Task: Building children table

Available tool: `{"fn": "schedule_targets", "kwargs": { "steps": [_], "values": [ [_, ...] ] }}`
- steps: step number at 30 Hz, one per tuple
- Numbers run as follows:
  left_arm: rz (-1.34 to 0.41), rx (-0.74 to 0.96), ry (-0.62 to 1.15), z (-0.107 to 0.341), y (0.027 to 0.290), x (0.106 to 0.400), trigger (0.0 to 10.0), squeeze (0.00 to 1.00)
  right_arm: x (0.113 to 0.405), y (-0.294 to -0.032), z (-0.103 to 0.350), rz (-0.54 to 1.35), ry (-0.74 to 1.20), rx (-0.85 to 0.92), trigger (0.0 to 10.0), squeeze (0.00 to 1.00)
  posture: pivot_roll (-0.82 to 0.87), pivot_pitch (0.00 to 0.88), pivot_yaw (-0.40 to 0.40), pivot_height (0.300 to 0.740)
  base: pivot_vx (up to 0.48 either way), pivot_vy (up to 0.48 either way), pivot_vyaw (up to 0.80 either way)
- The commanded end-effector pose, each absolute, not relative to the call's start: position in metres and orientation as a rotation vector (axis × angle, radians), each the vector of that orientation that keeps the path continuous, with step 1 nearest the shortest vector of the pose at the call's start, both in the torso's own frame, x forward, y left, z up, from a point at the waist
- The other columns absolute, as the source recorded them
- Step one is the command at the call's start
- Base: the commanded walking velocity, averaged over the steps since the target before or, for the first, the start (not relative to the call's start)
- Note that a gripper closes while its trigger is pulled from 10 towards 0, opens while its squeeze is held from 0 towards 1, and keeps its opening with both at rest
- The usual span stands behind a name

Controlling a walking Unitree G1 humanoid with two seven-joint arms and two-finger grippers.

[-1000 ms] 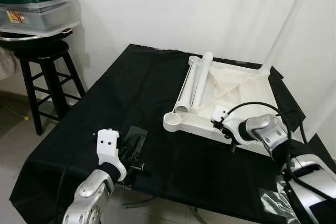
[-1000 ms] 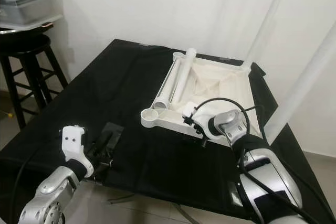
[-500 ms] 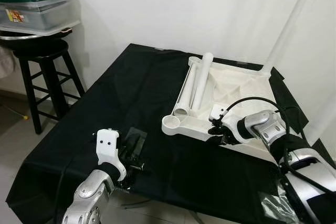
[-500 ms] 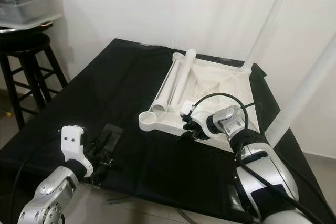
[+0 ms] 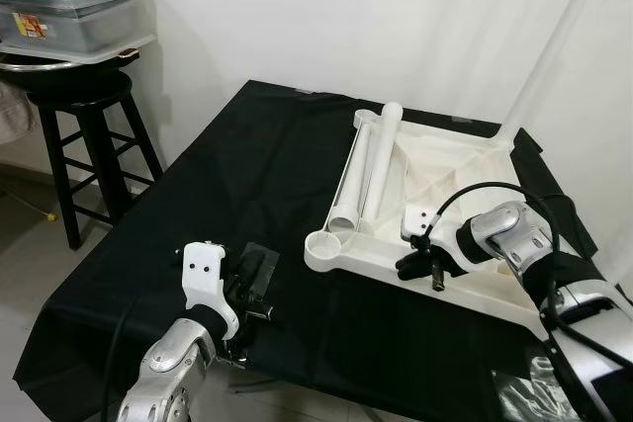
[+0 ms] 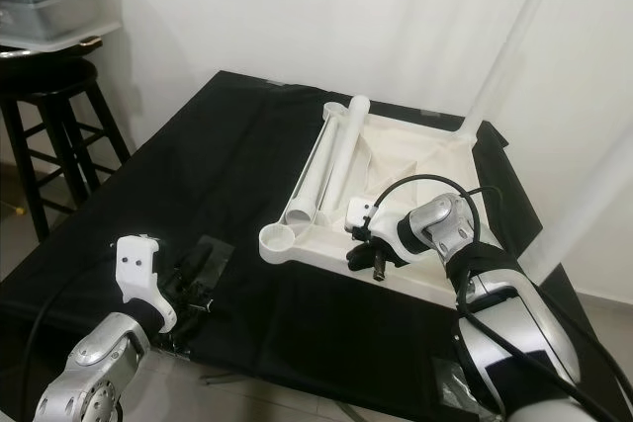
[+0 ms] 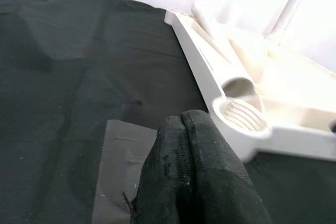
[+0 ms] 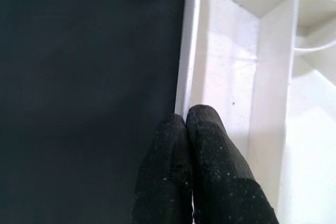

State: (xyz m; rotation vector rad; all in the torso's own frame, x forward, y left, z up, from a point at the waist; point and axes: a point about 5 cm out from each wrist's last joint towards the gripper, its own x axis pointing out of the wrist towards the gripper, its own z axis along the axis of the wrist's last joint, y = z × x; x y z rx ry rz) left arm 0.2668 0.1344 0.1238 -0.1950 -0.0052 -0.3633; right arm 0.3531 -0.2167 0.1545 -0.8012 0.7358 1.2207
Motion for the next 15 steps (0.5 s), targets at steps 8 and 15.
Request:
{"fn": "schedule_targets", "kwargs": {
  "steps": [8, 15],
  "values": [
    [-0.363, -0.199, 0.002, 0.122, 0.134, 0.269, 10.0, 0.00, 0.315, -0.216, 0.131, 1.568, 0.897, -0.824, 0.0, 0.00, 0.03, 0.000, -0.121, 0.740, 0.000, 0.000, 0.00],
    [-0.363, -0.199, 0.001, 0.122, 0.134, 0.270, 10.0, 0.00, 0.310, -0.209, 0.133, 1.600, 0.823, -0.867, 6.7, 0.00, 0.03, 0.000, -0.121, 0.740, 0.000, 0.000, 0.00]
  ]
}}
